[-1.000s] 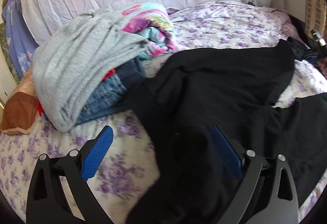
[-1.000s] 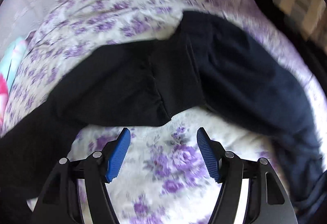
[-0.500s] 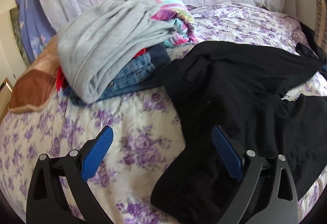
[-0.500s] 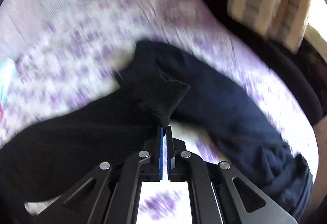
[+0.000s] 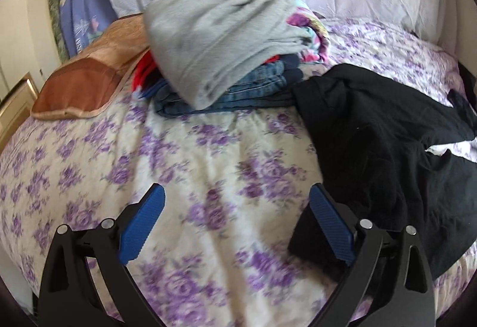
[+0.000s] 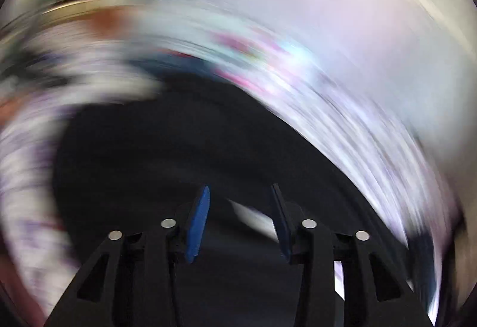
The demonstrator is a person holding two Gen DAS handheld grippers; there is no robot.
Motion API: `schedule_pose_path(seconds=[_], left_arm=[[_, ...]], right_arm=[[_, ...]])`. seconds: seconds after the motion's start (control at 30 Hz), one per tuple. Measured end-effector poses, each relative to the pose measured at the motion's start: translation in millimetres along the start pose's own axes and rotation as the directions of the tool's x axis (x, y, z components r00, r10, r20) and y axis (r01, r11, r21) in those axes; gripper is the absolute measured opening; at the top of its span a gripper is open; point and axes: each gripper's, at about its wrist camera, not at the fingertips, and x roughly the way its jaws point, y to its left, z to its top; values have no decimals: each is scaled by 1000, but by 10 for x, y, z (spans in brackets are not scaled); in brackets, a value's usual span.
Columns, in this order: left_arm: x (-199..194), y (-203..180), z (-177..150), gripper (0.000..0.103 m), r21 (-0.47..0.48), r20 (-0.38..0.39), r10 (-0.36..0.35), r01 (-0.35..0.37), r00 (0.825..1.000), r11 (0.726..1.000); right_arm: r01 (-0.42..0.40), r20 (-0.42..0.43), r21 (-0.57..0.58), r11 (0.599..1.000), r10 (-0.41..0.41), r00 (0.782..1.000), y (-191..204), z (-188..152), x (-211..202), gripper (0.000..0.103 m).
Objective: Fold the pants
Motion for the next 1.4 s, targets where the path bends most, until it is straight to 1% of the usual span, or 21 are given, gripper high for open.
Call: schedule_pose_path(seconds=[0.07, 0.13, 0.23, 0.27, 0.3, 0.33, 0.37, 0.4, 0.43, 0.53, 0.6, 0.67, 0.77, 0.8, 0.87, 0.93, 1.0, 1.07, 1.17, 1.27, 1.4], left_arm=[[-100, 114, -49, 95, -6, 22, 24, -24, 999, 1000], [-171, 225, -93, 97, -23, 36, 33, -33, 999, 999], [-246, 434, -181, 99, -61, 45, 31, -28, 999, 998], [-255, 488, -208, 99, -67, 43, 32, -29, 999, 997], [-256, 559, -245, 99, -72, 38, 37, -34, 999, 997], [-253, 627, -277, 99, -77, 35, 46, -43, 998, 996], [-253, 672, -298, 99, -81, 34, 49, -46, 998, 996], [-244, 757, -321, 99, -89, 31, 54, -51, 998, 995], [-246, 805, -337, 99, -95, 30, 56, -53, 998, 994], [-261, 958, -354, 99, -110, 38, 56, -51, 998, 993], [-260, 1007, -318, 99, -113, 51, 58, -52, 997, 992], [-246, 1007, -257, 99, -111, 65, 48, -40, 997, 993], [-187, 875, -62, 99, -82, 84, 7, 0, 996, 997], [-185, 811, -5, 99, -64, 91, -10, 16, 996, 998], [-191, 629, 133, 99, 9, 109, -57, 56, 992, 998], [-197, 368, 315, 99, 121, 134, -100, 84, 986, 989], [-161, 83, 520, 99, 231, 154, -175, 137, 972, 963], [-65, -199, 714, 99, 292, 146, -243, 193, 959, 937], [109, -587, 883, 99, 361, 113, -312, 254, 943, 897], [473, -1022, 974, 98, 423, 44, -299, 254, 953, 870], [837, -1317, 1004, 98, 460, -12, -225, 205, 974, 864]], right_arm=[[-135, 48, -178, 975, 145, 988, 705, 284, -13, 47], [-182, 53, -268, 946, 203, 978, 1145, 465, 66, 47], [-146, 26, -337, 930, 164, 986, 1550, 669, 432, 49], [-113, -24, -377, 919, 112, 993, 1691, 703, 675, 50], [-104, -66, -390, 915, 85, 994, 1690, 671, 833, 48], [-97, -110, -391, 915, 58, 992, 1734, 629, 973, 35], [-114, -150, -365, 924, 63, 987, 1766, 597, 1079, 27], [-136, -163, -338, 931, 84, 983, 1736, 607, 1096, 13], [-124, -157, -318, 940, 76, 985, 1699, 656, 1046, 7], [-141, -38, -224, 964, 136, 990, 1568, 826, 638, 6], [-163, 37, -210, 964, 174, 984, 1571, 888, 380, 6], [-226, 6, -194, 955, 232, 973, 1623, 853, 418, 7], [-305, -136, -195, 932, 283, 950, 1720, 692, 770, 24], [-326, -150, -177, 928, 302, 941, 1667, 669, 761, 26], [-400, -107, -123, 908, 389, 915, 1362, 699, 552, 36], [-390, -41, -57, 919, 388, 921, 957, 762, 304, 62], [-330, 31, 26, 944, 329, 944, 385, 809, 165, 75], [-229, 29, 140, 963, 228, 973, -157, 751, 162, 77], [-121, -27, 307, 944, 135, 990, -767, 499, 208, 78], [-67, -57, 393, 917, 97, 994, -1024, 207, 292, 78], [-88, -69, 417, 905, 127, 989, -1021, 63, 418, 78]])
